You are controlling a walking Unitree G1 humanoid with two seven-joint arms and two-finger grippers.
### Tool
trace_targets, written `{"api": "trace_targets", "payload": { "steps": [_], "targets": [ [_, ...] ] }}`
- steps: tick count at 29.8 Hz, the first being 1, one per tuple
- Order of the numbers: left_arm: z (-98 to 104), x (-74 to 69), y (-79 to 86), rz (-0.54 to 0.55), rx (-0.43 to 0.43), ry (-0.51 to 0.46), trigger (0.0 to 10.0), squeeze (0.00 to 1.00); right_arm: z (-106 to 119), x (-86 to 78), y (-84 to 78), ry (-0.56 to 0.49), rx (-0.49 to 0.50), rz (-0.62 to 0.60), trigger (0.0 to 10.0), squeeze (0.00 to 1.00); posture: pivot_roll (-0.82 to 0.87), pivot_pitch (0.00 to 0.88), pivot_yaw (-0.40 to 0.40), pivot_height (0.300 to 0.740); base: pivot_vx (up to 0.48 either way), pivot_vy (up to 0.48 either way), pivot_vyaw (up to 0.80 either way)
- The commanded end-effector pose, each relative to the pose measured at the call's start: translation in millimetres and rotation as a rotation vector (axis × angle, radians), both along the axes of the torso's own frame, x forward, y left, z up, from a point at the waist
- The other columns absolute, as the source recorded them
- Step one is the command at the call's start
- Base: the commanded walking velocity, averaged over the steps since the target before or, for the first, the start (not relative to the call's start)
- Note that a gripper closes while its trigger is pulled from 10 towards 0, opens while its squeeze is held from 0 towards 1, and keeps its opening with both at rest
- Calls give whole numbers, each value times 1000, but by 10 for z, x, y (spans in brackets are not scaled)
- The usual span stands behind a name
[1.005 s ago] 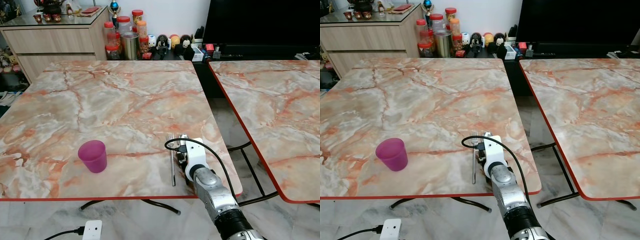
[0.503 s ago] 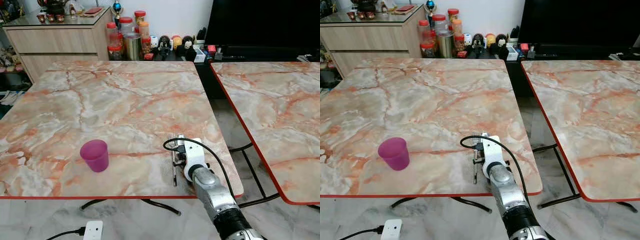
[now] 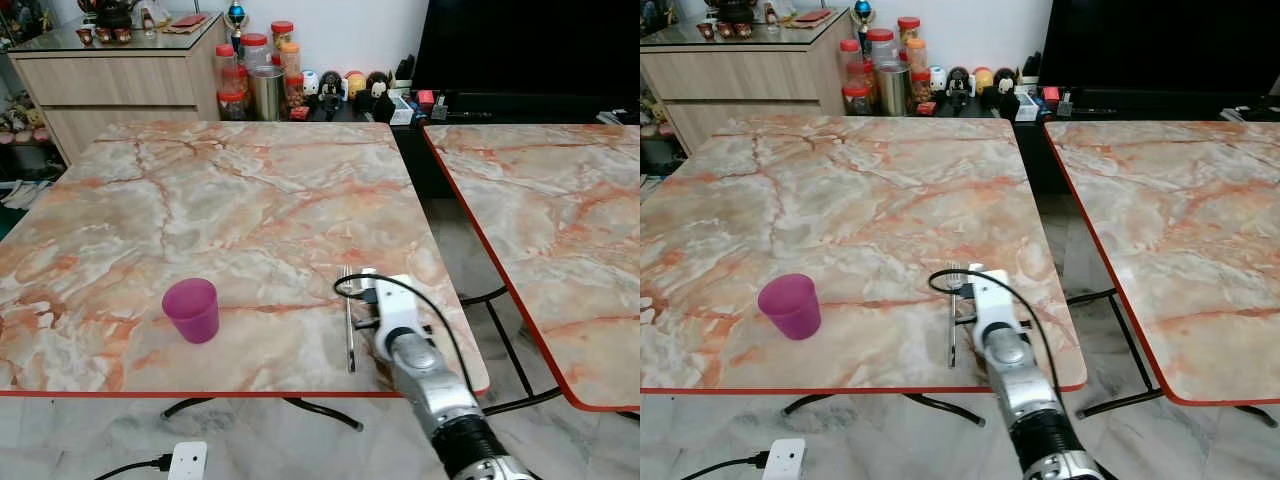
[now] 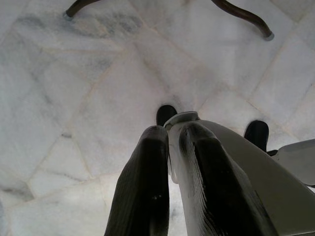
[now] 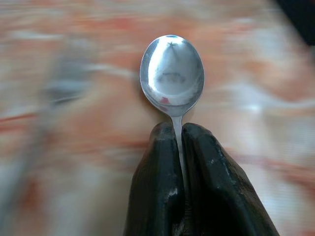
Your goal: Setting the table
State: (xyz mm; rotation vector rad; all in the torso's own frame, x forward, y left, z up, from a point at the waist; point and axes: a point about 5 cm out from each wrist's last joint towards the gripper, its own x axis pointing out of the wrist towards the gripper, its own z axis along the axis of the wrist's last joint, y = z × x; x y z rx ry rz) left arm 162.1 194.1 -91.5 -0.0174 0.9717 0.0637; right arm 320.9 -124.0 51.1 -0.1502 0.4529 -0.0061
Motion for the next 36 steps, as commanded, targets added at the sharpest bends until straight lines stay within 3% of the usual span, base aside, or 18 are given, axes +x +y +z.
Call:
{"api": "trace_targets", "payload": {
  "steps": [1, 5, 6, 7, 8, 15, 22, 36],
  "targets": [
    [-9, -14, -10, 4, -12, 11, 10000, 0, 77, 46, -6, -42, 2, -20, 0, 0, 14, 0, -37, 714, 0, 0, 0],
    [-6, -8, -12, 1, -11, 8, 10000, 0, 218, 105, 13, -141, 57, -35, 0, 0, 15, 0, -37, 714, 0, 0, 0],
    [-5, -6, -13, 1, -10, 7, 10000, 0, 270, 121, 43, -180, 69, -17, 5216, 0, 14, 0, -35, 714, 0, 0, 0],
    [-5, -4, -13, 0, -9, 6, 10000, 0, 303, 130, 64, -205, 74, -3, 5216, 0, 14, 0, -35, 714, 0, 0, 0],
    [-3, 0, -15, 0, -8, 4, 10000, 0, 360, 143, 105, -246, 77, 30, 10000, 0, 15, 0, -36, 714, 0, 0, 0],
    [14, 30, 7, 22, 16, -13, 10000, 0, 634, 201, 292, -417, 139, 138, 10000, 0, 11, 0, -34, 714, 0, 0, 0],
    [15, 33, 10, 17, 23, -13, 10000, 0, 689, 221, 319, -460, 159, 178, 10000, 0, 12, 0, -36, 714, 0, 0, 0],
    [15, 29, 26, 20, 30, -9, 10000, 0, 764, 252, 338, -506, 176, 208, 10000, 0, 12, 0, -33, 714, 0, -316, 0]
  ]
}}
